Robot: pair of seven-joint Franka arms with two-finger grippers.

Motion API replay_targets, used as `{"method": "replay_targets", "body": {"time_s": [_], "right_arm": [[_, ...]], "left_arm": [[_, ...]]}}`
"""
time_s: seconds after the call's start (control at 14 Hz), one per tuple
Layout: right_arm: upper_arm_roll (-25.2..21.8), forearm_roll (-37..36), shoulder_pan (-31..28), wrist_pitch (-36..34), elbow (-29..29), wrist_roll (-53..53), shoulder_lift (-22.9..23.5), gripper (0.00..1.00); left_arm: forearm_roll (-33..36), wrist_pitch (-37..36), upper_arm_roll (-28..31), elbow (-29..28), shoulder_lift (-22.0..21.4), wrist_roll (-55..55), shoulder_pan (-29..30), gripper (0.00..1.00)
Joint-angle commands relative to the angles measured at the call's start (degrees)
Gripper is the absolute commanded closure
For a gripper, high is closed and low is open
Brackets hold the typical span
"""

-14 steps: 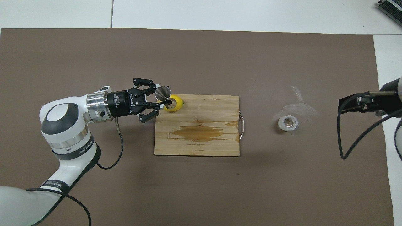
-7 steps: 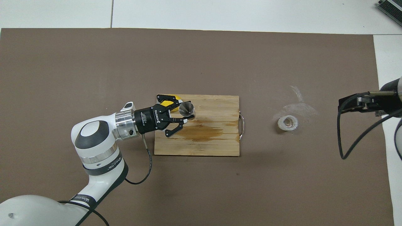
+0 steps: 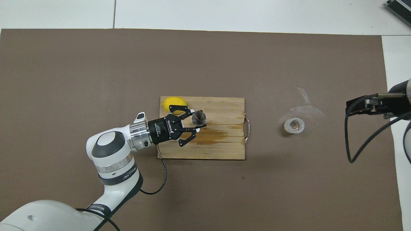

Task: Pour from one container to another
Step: 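Lower the metal cup onto the board and open the left gripper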

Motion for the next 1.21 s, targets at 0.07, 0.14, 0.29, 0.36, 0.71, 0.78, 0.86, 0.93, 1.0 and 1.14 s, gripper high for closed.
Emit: {"method": "replay_targets", "body": {"time_s": [0.07, 0.14, 0.29, 0.36, 0.71, 0.78, 0.86, 0.93, 1.0, 1.14], "right_arm": [[0.42, 1.21, -1.01, -0.34, -0.83, -1.57, -0.96, 0.0], [0.42, 1.21, -1.01, -0.34, -0.83, -1.57, -0.96, 0.0], [0.42, 1.3, -1.01, -0.34, -0.83, -1.57, -0.96, 0.0], [0.42, 1.3, -1.01, -0.34, -0.83, -1.57, -0.96, 0.0], [0.42, 1.3, -1.01, -0.34, -0.83, -1.57, -0.96, 0.0], [0.42, 1.21, -1.01, -0.34, -0.83, -1.57, -0.96, 0.0], [0.42, 1.3, -1.01, -0.34, -0.83, -1.57, -0.96, 0.0], [0.42, 1.3, -1.01, -0.34, -0.83, -1.57, -0.96, 0.0], [0.42, 1.21, -1.01, -0.34, -0.83, -1.57, -0.96, 0.0], [0.42, 1.21, -1.01, -0.34, -0.83, -1.57, -0.96, 0.0]], "left_arm": [[-2.83, 0.43, 0.79, -0.73, 1.09, 2.26, -0.99, 1.0], [-4.06, 0.43, 0.79, -0.9, 1.18, 3.04, -1.6, 1.0], [-5.82, 0.34, 0.7, -1.34, 2.4, 6.2, -2.57, 1.0], [-5.91, 0.34, 0.62, -1.34, 2.41, 6.39, -2.66, 1.0], [-6.18, 0.95, 0.62, -1.26, 2.5, 6.39, -3.36, 0.94], [-6.18, 0.96, 0.62, -1.26, 2.59, 6.39, -3.36, 0.9], [-6.18, 1.04, 0.62, -1.26, 2.67, 6.39, -3.36, 0.87], [-6.18, 1.04, 0.62, -1.17, 2.76, 6.39, -3.45, 0.85], [-6.09, 1.22, 0.62, -1.17, 2.67, 6.39, -3.45, 0.84], [-6.09, 1.22, 0.62, -1.08, 2.67, 6.39, -3.45, 0.75]]}}
